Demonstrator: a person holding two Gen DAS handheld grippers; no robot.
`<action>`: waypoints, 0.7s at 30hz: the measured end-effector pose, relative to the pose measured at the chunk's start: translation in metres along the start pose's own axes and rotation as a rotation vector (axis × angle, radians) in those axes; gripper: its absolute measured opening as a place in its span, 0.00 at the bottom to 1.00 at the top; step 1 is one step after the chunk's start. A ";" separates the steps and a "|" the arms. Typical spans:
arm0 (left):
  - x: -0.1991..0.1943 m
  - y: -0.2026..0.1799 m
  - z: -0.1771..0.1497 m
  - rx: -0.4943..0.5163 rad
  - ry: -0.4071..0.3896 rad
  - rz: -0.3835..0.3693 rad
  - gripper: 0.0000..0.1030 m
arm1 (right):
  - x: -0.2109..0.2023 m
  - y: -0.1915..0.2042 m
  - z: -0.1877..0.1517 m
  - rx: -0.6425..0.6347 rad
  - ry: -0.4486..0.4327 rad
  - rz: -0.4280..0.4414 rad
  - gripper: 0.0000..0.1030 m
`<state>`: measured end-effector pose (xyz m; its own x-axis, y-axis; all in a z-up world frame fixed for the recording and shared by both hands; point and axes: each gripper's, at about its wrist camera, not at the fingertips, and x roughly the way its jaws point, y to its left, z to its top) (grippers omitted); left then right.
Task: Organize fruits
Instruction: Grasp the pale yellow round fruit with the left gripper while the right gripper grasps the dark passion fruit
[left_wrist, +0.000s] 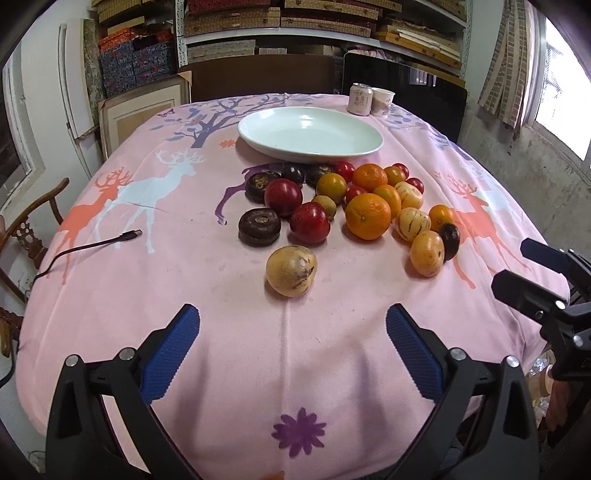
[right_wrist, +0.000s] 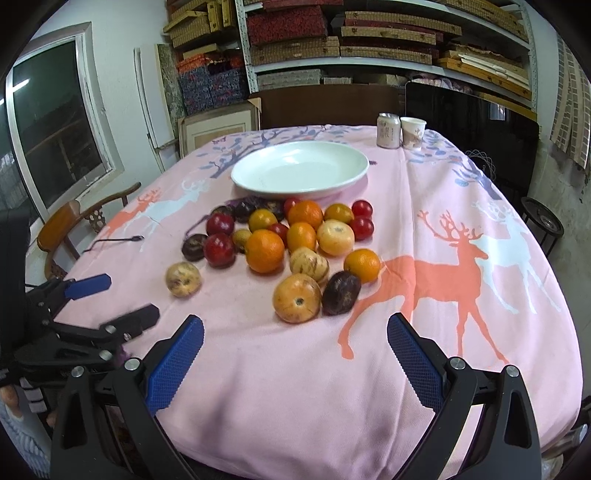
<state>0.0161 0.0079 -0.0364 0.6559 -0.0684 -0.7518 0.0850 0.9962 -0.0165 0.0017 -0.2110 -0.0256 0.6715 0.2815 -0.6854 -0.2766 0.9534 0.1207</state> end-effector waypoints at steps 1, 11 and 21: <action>0.005 0.002 0.001 0.002 0.004 -0.002 0.96 | 0.003 -0.003 -0.002 0.006 -0.006 0.002 0.97; 0.055 0.012 0.024 0.007 0.085 -0.069 0.93 | 0.036 -0.029 -0.006 0.056 0.058 -0.005 0.97; 0.084 0.016 0.030 -0.008 0.100 -0.117 0.82 | 0.045 -0.039 -0.011 0.080 0.052 0.004 0.97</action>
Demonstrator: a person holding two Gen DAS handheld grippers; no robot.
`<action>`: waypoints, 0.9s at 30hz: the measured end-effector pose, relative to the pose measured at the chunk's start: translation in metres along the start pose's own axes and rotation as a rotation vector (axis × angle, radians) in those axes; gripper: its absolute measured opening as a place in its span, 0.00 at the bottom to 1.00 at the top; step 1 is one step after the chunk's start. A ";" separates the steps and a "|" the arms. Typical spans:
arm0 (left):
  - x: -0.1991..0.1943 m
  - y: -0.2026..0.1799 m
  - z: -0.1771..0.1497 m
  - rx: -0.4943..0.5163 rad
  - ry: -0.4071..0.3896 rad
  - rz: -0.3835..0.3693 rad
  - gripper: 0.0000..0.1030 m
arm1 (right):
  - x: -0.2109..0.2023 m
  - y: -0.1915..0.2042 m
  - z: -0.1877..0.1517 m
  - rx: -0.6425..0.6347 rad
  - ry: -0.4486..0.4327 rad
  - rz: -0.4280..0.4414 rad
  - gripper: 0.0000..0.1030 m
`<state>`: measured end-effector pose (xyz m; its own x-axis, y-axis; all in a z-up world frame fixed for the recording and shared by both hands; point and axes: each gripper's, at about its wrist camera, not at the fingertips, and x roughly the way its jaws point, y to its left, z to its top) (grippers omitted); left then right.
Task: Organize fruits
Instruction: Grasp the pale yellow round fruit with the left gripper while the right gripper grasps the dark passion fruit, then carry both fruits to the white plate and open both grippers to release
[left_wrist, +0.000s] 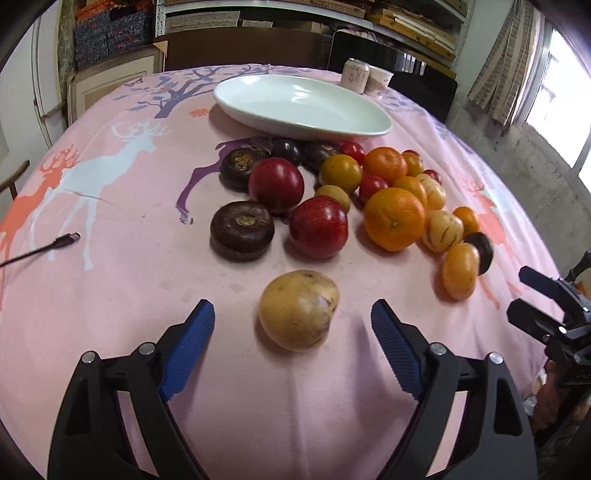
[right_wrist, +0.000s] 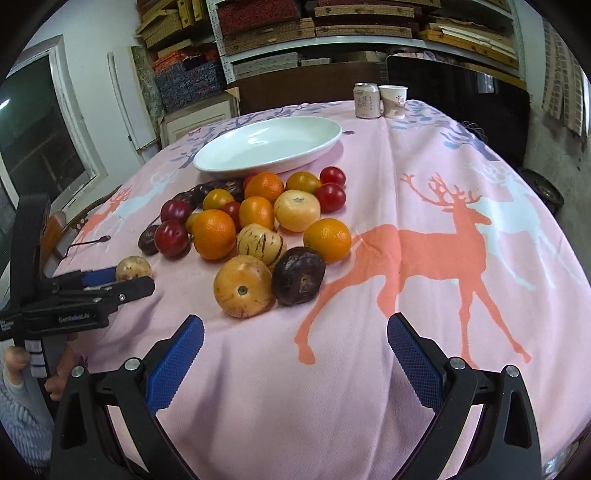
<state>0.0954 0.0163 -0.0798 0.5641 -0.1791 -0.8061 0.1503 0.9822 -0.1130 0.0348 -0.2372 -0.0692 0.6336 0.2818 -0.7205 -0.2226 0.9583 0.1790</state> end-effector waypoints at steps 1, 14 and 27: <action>0.001 -0.002 0.000 0.007 0.004 0.005 0.82 | 0.001 0.000 -0.001 -0.004 0.000 0.003 0.97; -0.004 -0.012 -0.003 0.045 -0.033 0.004 0.39 | 0.002 0.003 -0.005 0.024 0.002 0.076 0.97; -0.016 0.011 -0.010 -0.036 -0.068 -0.053 0.38 | 0.016 0.015 0.005 0.026 0.005 0.049 0.74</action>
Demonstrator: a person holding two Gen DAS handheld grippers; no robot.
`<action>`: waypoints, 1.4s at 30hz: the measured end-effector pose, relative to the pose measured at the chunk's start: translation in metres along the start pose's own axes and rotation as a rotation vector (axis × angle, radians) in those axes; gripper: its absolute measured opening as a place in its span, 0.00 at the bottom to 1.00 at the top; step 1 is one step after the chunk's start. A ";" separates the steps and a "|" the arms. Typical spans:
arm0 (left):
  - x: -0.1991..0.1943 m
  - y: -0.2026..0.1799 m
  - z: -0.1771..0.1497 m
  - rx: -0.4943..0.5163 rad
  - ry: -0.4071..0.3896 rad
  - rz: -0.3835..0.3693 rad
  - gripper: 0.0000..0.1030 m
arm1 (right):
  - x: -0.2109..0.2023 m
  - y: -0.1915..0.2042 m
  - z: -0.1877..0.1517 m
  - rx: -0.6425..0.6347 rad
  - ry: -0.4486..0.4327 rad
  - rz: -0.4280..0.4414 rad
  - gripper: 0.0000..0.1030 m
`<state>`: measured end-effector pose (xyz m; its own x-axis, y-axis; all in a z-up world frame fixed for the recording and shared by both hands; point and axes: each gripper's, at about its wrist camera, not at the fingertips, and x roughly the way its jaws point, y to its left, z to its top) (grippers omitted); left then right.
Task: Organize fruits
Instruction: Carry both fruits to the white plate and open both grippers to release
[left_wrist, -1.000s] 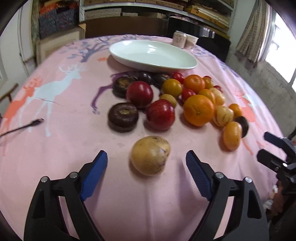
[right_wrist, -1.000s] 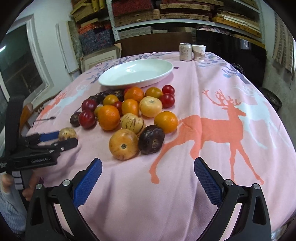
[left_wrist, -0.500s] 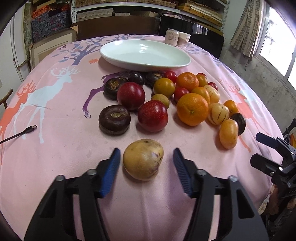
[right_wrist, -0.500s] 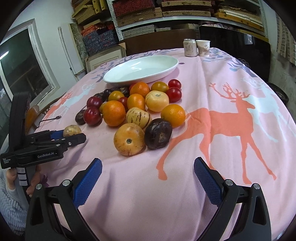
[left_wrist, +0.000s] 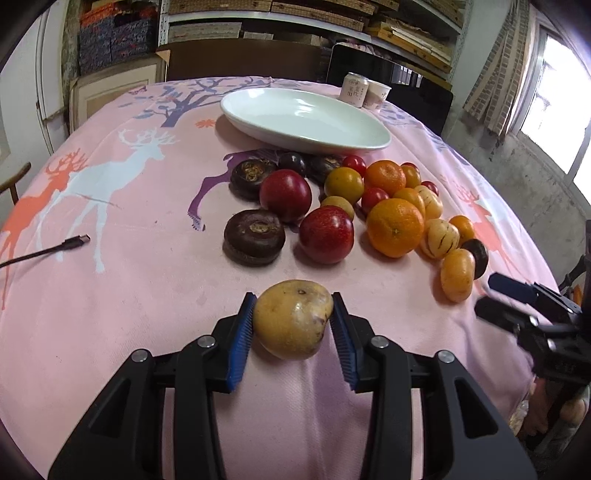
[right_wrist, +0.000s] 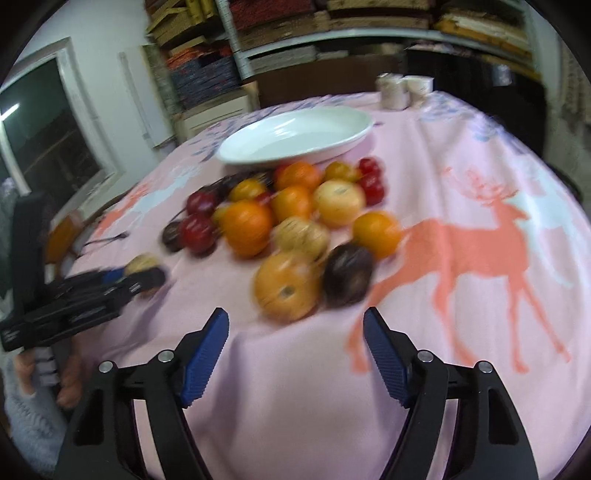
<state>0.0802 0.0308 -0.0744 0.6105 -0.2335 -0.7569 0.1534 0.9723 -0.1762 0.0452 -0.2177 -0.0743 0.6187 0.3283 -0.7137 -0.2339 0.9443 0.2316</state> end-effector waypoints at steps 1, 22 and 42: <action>0.000 0.001 0.000 -0.005 -0.002 -0.006 0.38 | 0.001 -0.006 0.003 0.023 0.000 0.002 0.74; 0.002 0.005 0.001 -0.024 0.011 -0.028 0.39 | 0.023 -0.033 0.014 0.087 0.049 -0.006 0.27; 0.006 0.006 0.001 -0.035 0.027 -0.029 0.37 | -0.001 -0.051 0.022 0.149 -0.012 0.105 0.24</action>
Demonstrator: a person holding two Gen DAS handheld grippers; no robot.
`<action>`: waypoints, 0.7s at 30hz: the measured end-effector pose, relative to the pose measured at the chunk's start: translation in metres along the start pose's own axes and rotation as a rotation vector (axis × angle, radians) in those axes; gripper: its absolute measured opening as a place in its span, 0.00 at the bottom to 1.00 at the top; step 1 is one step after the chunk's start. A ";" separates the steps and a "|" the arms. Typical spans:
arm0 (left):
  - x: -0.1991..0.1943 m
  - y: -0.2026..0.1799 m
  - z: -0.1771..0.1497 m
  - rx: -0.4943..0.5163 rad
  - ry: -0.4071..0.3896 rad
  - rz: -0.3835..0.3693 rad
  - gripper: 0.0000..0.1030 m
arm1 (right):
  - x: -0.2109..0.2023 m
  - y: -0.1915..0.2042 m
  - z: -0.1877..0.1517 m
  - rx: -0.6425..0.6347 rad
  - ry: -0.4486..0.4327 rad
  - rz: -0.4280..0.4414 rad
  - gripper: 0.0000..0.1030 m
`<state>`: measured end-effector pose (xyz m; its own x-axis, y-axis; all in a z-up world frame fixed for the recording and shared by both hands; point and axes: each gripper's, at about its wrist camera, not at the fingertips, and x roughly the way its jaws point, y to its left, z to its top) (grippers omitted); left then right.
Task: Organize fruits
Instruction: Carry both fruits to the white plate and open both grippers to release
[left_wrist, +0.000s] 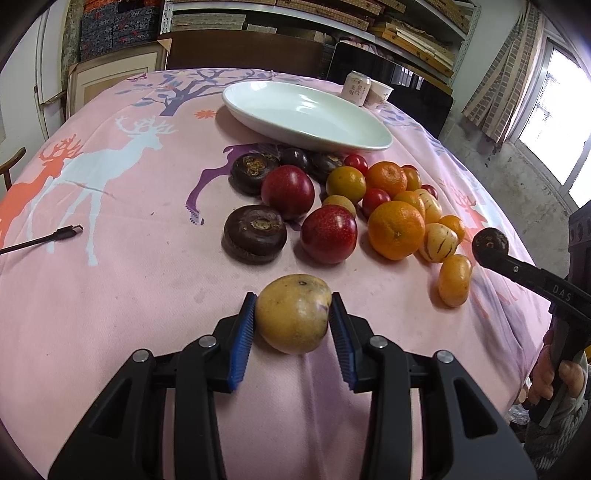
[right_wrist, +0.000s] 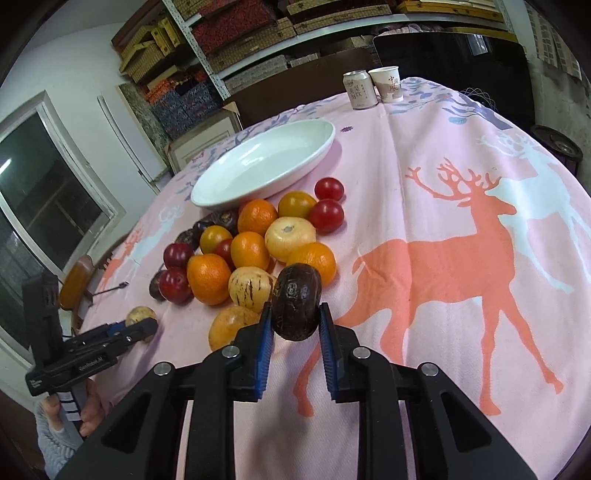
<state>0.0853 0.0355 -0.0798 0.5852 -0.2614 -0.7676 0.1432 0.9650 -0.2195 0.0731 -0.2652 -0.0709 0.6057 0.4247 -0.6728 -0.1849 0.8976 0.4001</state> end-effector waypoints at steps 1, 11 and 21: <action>-0.001 0.000 0.000 -0.004 -0.002 -0.003 0.37 | -0.002 0.000 0.002 0.003 -0.006 0.005 0.24; -0.004 -0.011 0.101 0.065 -0.096 0.073 0.37 | 0.016 0.021 0.092 -0.078 -0.070 0.041 0.24; 0.099 0.001 0.200 0.028 -0.005 0.109 0.38 | 0.133 0.031 0.175 -0.123 0.030 0.033 0.24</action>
<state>0.3026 0.0141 -0.0358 0.6028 -0.1546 -0.7828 0.1008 0.9879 -0.1175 0.2830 -0.2013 -0.0387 0.5744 0.4558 -0.6799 -0.2987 0.8900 0.3444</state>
